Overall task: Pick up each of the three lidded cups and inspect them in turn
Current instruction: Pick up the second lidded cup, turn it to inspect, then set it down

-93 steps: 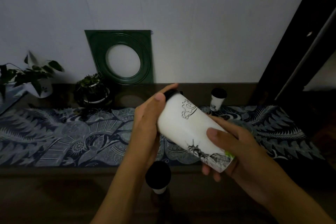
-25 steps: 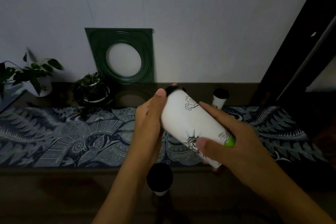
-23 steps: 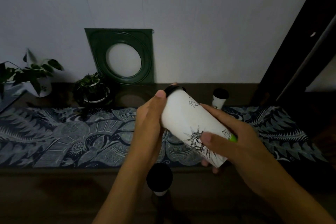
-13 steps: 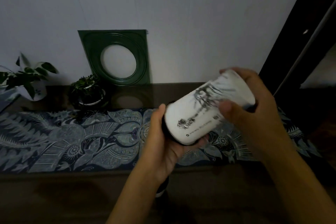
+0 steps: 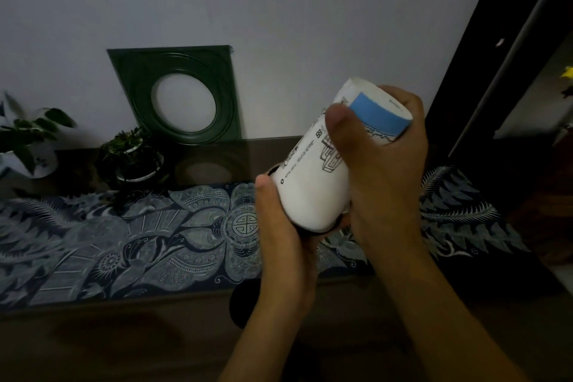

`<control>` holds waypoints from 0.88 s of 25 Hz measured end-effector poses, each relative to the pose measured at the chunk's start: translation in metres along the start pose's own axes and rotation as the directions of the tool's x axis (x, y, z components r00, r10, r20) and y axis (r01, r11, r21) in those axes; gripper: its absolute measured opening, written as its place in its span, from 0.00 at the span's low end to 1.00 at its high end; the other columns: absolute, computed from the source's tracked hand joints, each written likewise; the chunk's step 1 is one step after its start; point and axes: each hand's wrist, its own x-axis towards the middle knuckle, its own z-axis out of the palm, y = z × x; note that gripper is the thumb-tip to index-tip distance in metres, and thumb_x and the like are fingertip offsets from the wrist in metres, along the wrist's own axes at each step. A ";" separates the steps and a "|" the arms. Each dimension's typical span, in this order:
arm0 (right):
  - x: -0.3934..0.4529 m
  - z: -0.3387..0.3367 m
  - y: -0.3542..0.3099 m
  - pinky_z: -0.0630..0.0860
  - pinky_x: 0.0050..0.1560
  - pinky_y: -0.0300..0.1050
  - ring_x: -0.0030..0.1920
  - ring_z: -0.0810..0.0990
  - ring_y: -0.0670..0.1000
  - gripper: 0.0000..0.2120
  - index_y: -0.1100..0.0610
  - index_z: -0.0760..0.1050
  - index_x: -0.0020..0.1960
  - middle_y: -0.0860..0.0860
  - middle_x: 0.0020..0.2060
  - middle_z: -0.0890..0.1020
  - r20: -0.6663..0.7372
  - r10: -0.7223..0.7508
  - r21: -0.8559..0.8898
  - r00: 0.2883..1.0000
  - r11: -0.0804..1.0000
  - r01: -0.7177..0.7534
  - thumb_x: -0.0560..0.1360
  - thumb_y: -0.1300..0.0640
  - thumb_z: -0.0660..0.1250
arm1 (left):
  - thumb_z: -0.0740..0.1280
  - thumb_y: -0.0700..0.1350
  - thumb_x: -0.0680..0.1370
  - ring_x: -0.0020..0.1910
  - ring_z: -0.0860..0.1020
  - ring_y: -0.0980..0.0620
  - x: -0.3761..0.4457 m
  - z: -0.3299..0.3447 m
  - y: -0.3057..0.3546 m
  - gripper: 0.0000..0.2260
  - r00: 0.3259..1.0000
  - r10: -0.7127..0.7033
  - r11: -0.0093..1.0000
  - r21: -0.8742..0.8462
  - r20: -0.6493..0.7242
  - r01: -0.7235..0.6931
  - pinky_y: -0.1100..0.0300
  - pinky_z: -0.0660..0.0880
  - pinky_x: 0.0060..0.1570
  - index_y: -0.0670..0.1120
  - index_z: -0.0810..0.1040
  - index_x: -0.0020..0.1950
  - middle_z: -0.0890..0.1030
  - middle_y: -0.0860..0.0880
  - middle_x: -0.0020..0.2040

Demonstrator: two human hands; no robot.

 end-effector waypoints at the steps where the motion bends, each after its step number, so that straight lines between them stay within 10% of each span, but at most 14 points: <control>1: 0.004 -0.005 0.000 0.83 0.49 0.53 0.51 0.84 0.52 0.31 0.51 0.70 0.58 0.53 0.52 0.81 0.091 -0.001 0.006 0.996 1.000 0.001 0.61 0.42 0.78 | 0.52 0.63 0.81 0.43 0.87 0.47 0.001 -0.002 0.004 0.24 0.997 -0.074 0.996 -0.045 0.021 0.075 0.55 0.82 0.34 0.50 0.80 0.61 0.88 0.44 0.49; 5: 0.022 -0.024 -0.009 0.79 0.55 0.66 0.57 0.82 0.64 0.48 0.62 0.68 0.66 0.63 0.58 0.80 0.441 0.068 0.016 0.895 0.996 -0.083 0.56 0.34 0.77 | 0.54 0.67 0.80 0.37 0.83 0.40 0.005 -0.005 0.022 0.34 0.868 -0.431 0.890 -0.044 0.245 0.454 0.56 0.82 0.29 0.40 0.80 0.64 0.84 0.34 0.49; 13: -0.008 -0.001 -0.003 0.82 0.43 0.40 0.44 0.86 0.45 0.23 0.54 0.73 0.55 0.46 0.44 0.83 -0.013 0.052 0.018 0.999 0.999 -0.051 0.65 0.50 0.77 | 0.53 0.61 0.82 0.40 0.86 0.51 0.005 0.008 -0.003 0.23 0.997 -0.029 0.999 -0.040 -0.067 0.027 0.56 0.82 0.36 0.48 0.81 0.60 0.88 0.46 0.46; 19: 0.019 -0.029 -0.013 0.79 0.55 0.66 0.56 0.82 0.65 0.44 0.61 0.69 0.64 0.64 0.57 0.80 0.476 0.027 0.036 0.879 0.998 -0.050 0.59 0.37 0.78 | 0.63 0.60 0.73 0.39 0.83 0.36 0.006 0.001 0.028 0.24 0.868 -0.435 0.888 -0.045 0.241 0.458 0.48 0.84 0.35 0.41 0.85 0.53 0.84 0.35 0.47; 22: 0.021 -0.023 -0.016 0.80 0.53 0.66 0.54 0.83 0.63 0.48 0.64 0.70 0.64 0.64 0.55 0.82 0.415 0.038 0.013 0.909 0.999 -0.048 0.57 0.33 0.76 | 0.59 0.62 0.78 0.40 0.83 0.36 0.006 0.003 0.027 0.26 0.896 -0.394 0.909 -0.057 0.205 0.413 0.50 0.83 0.33 0.41 0.83 0.56 0.85 0.36 0.47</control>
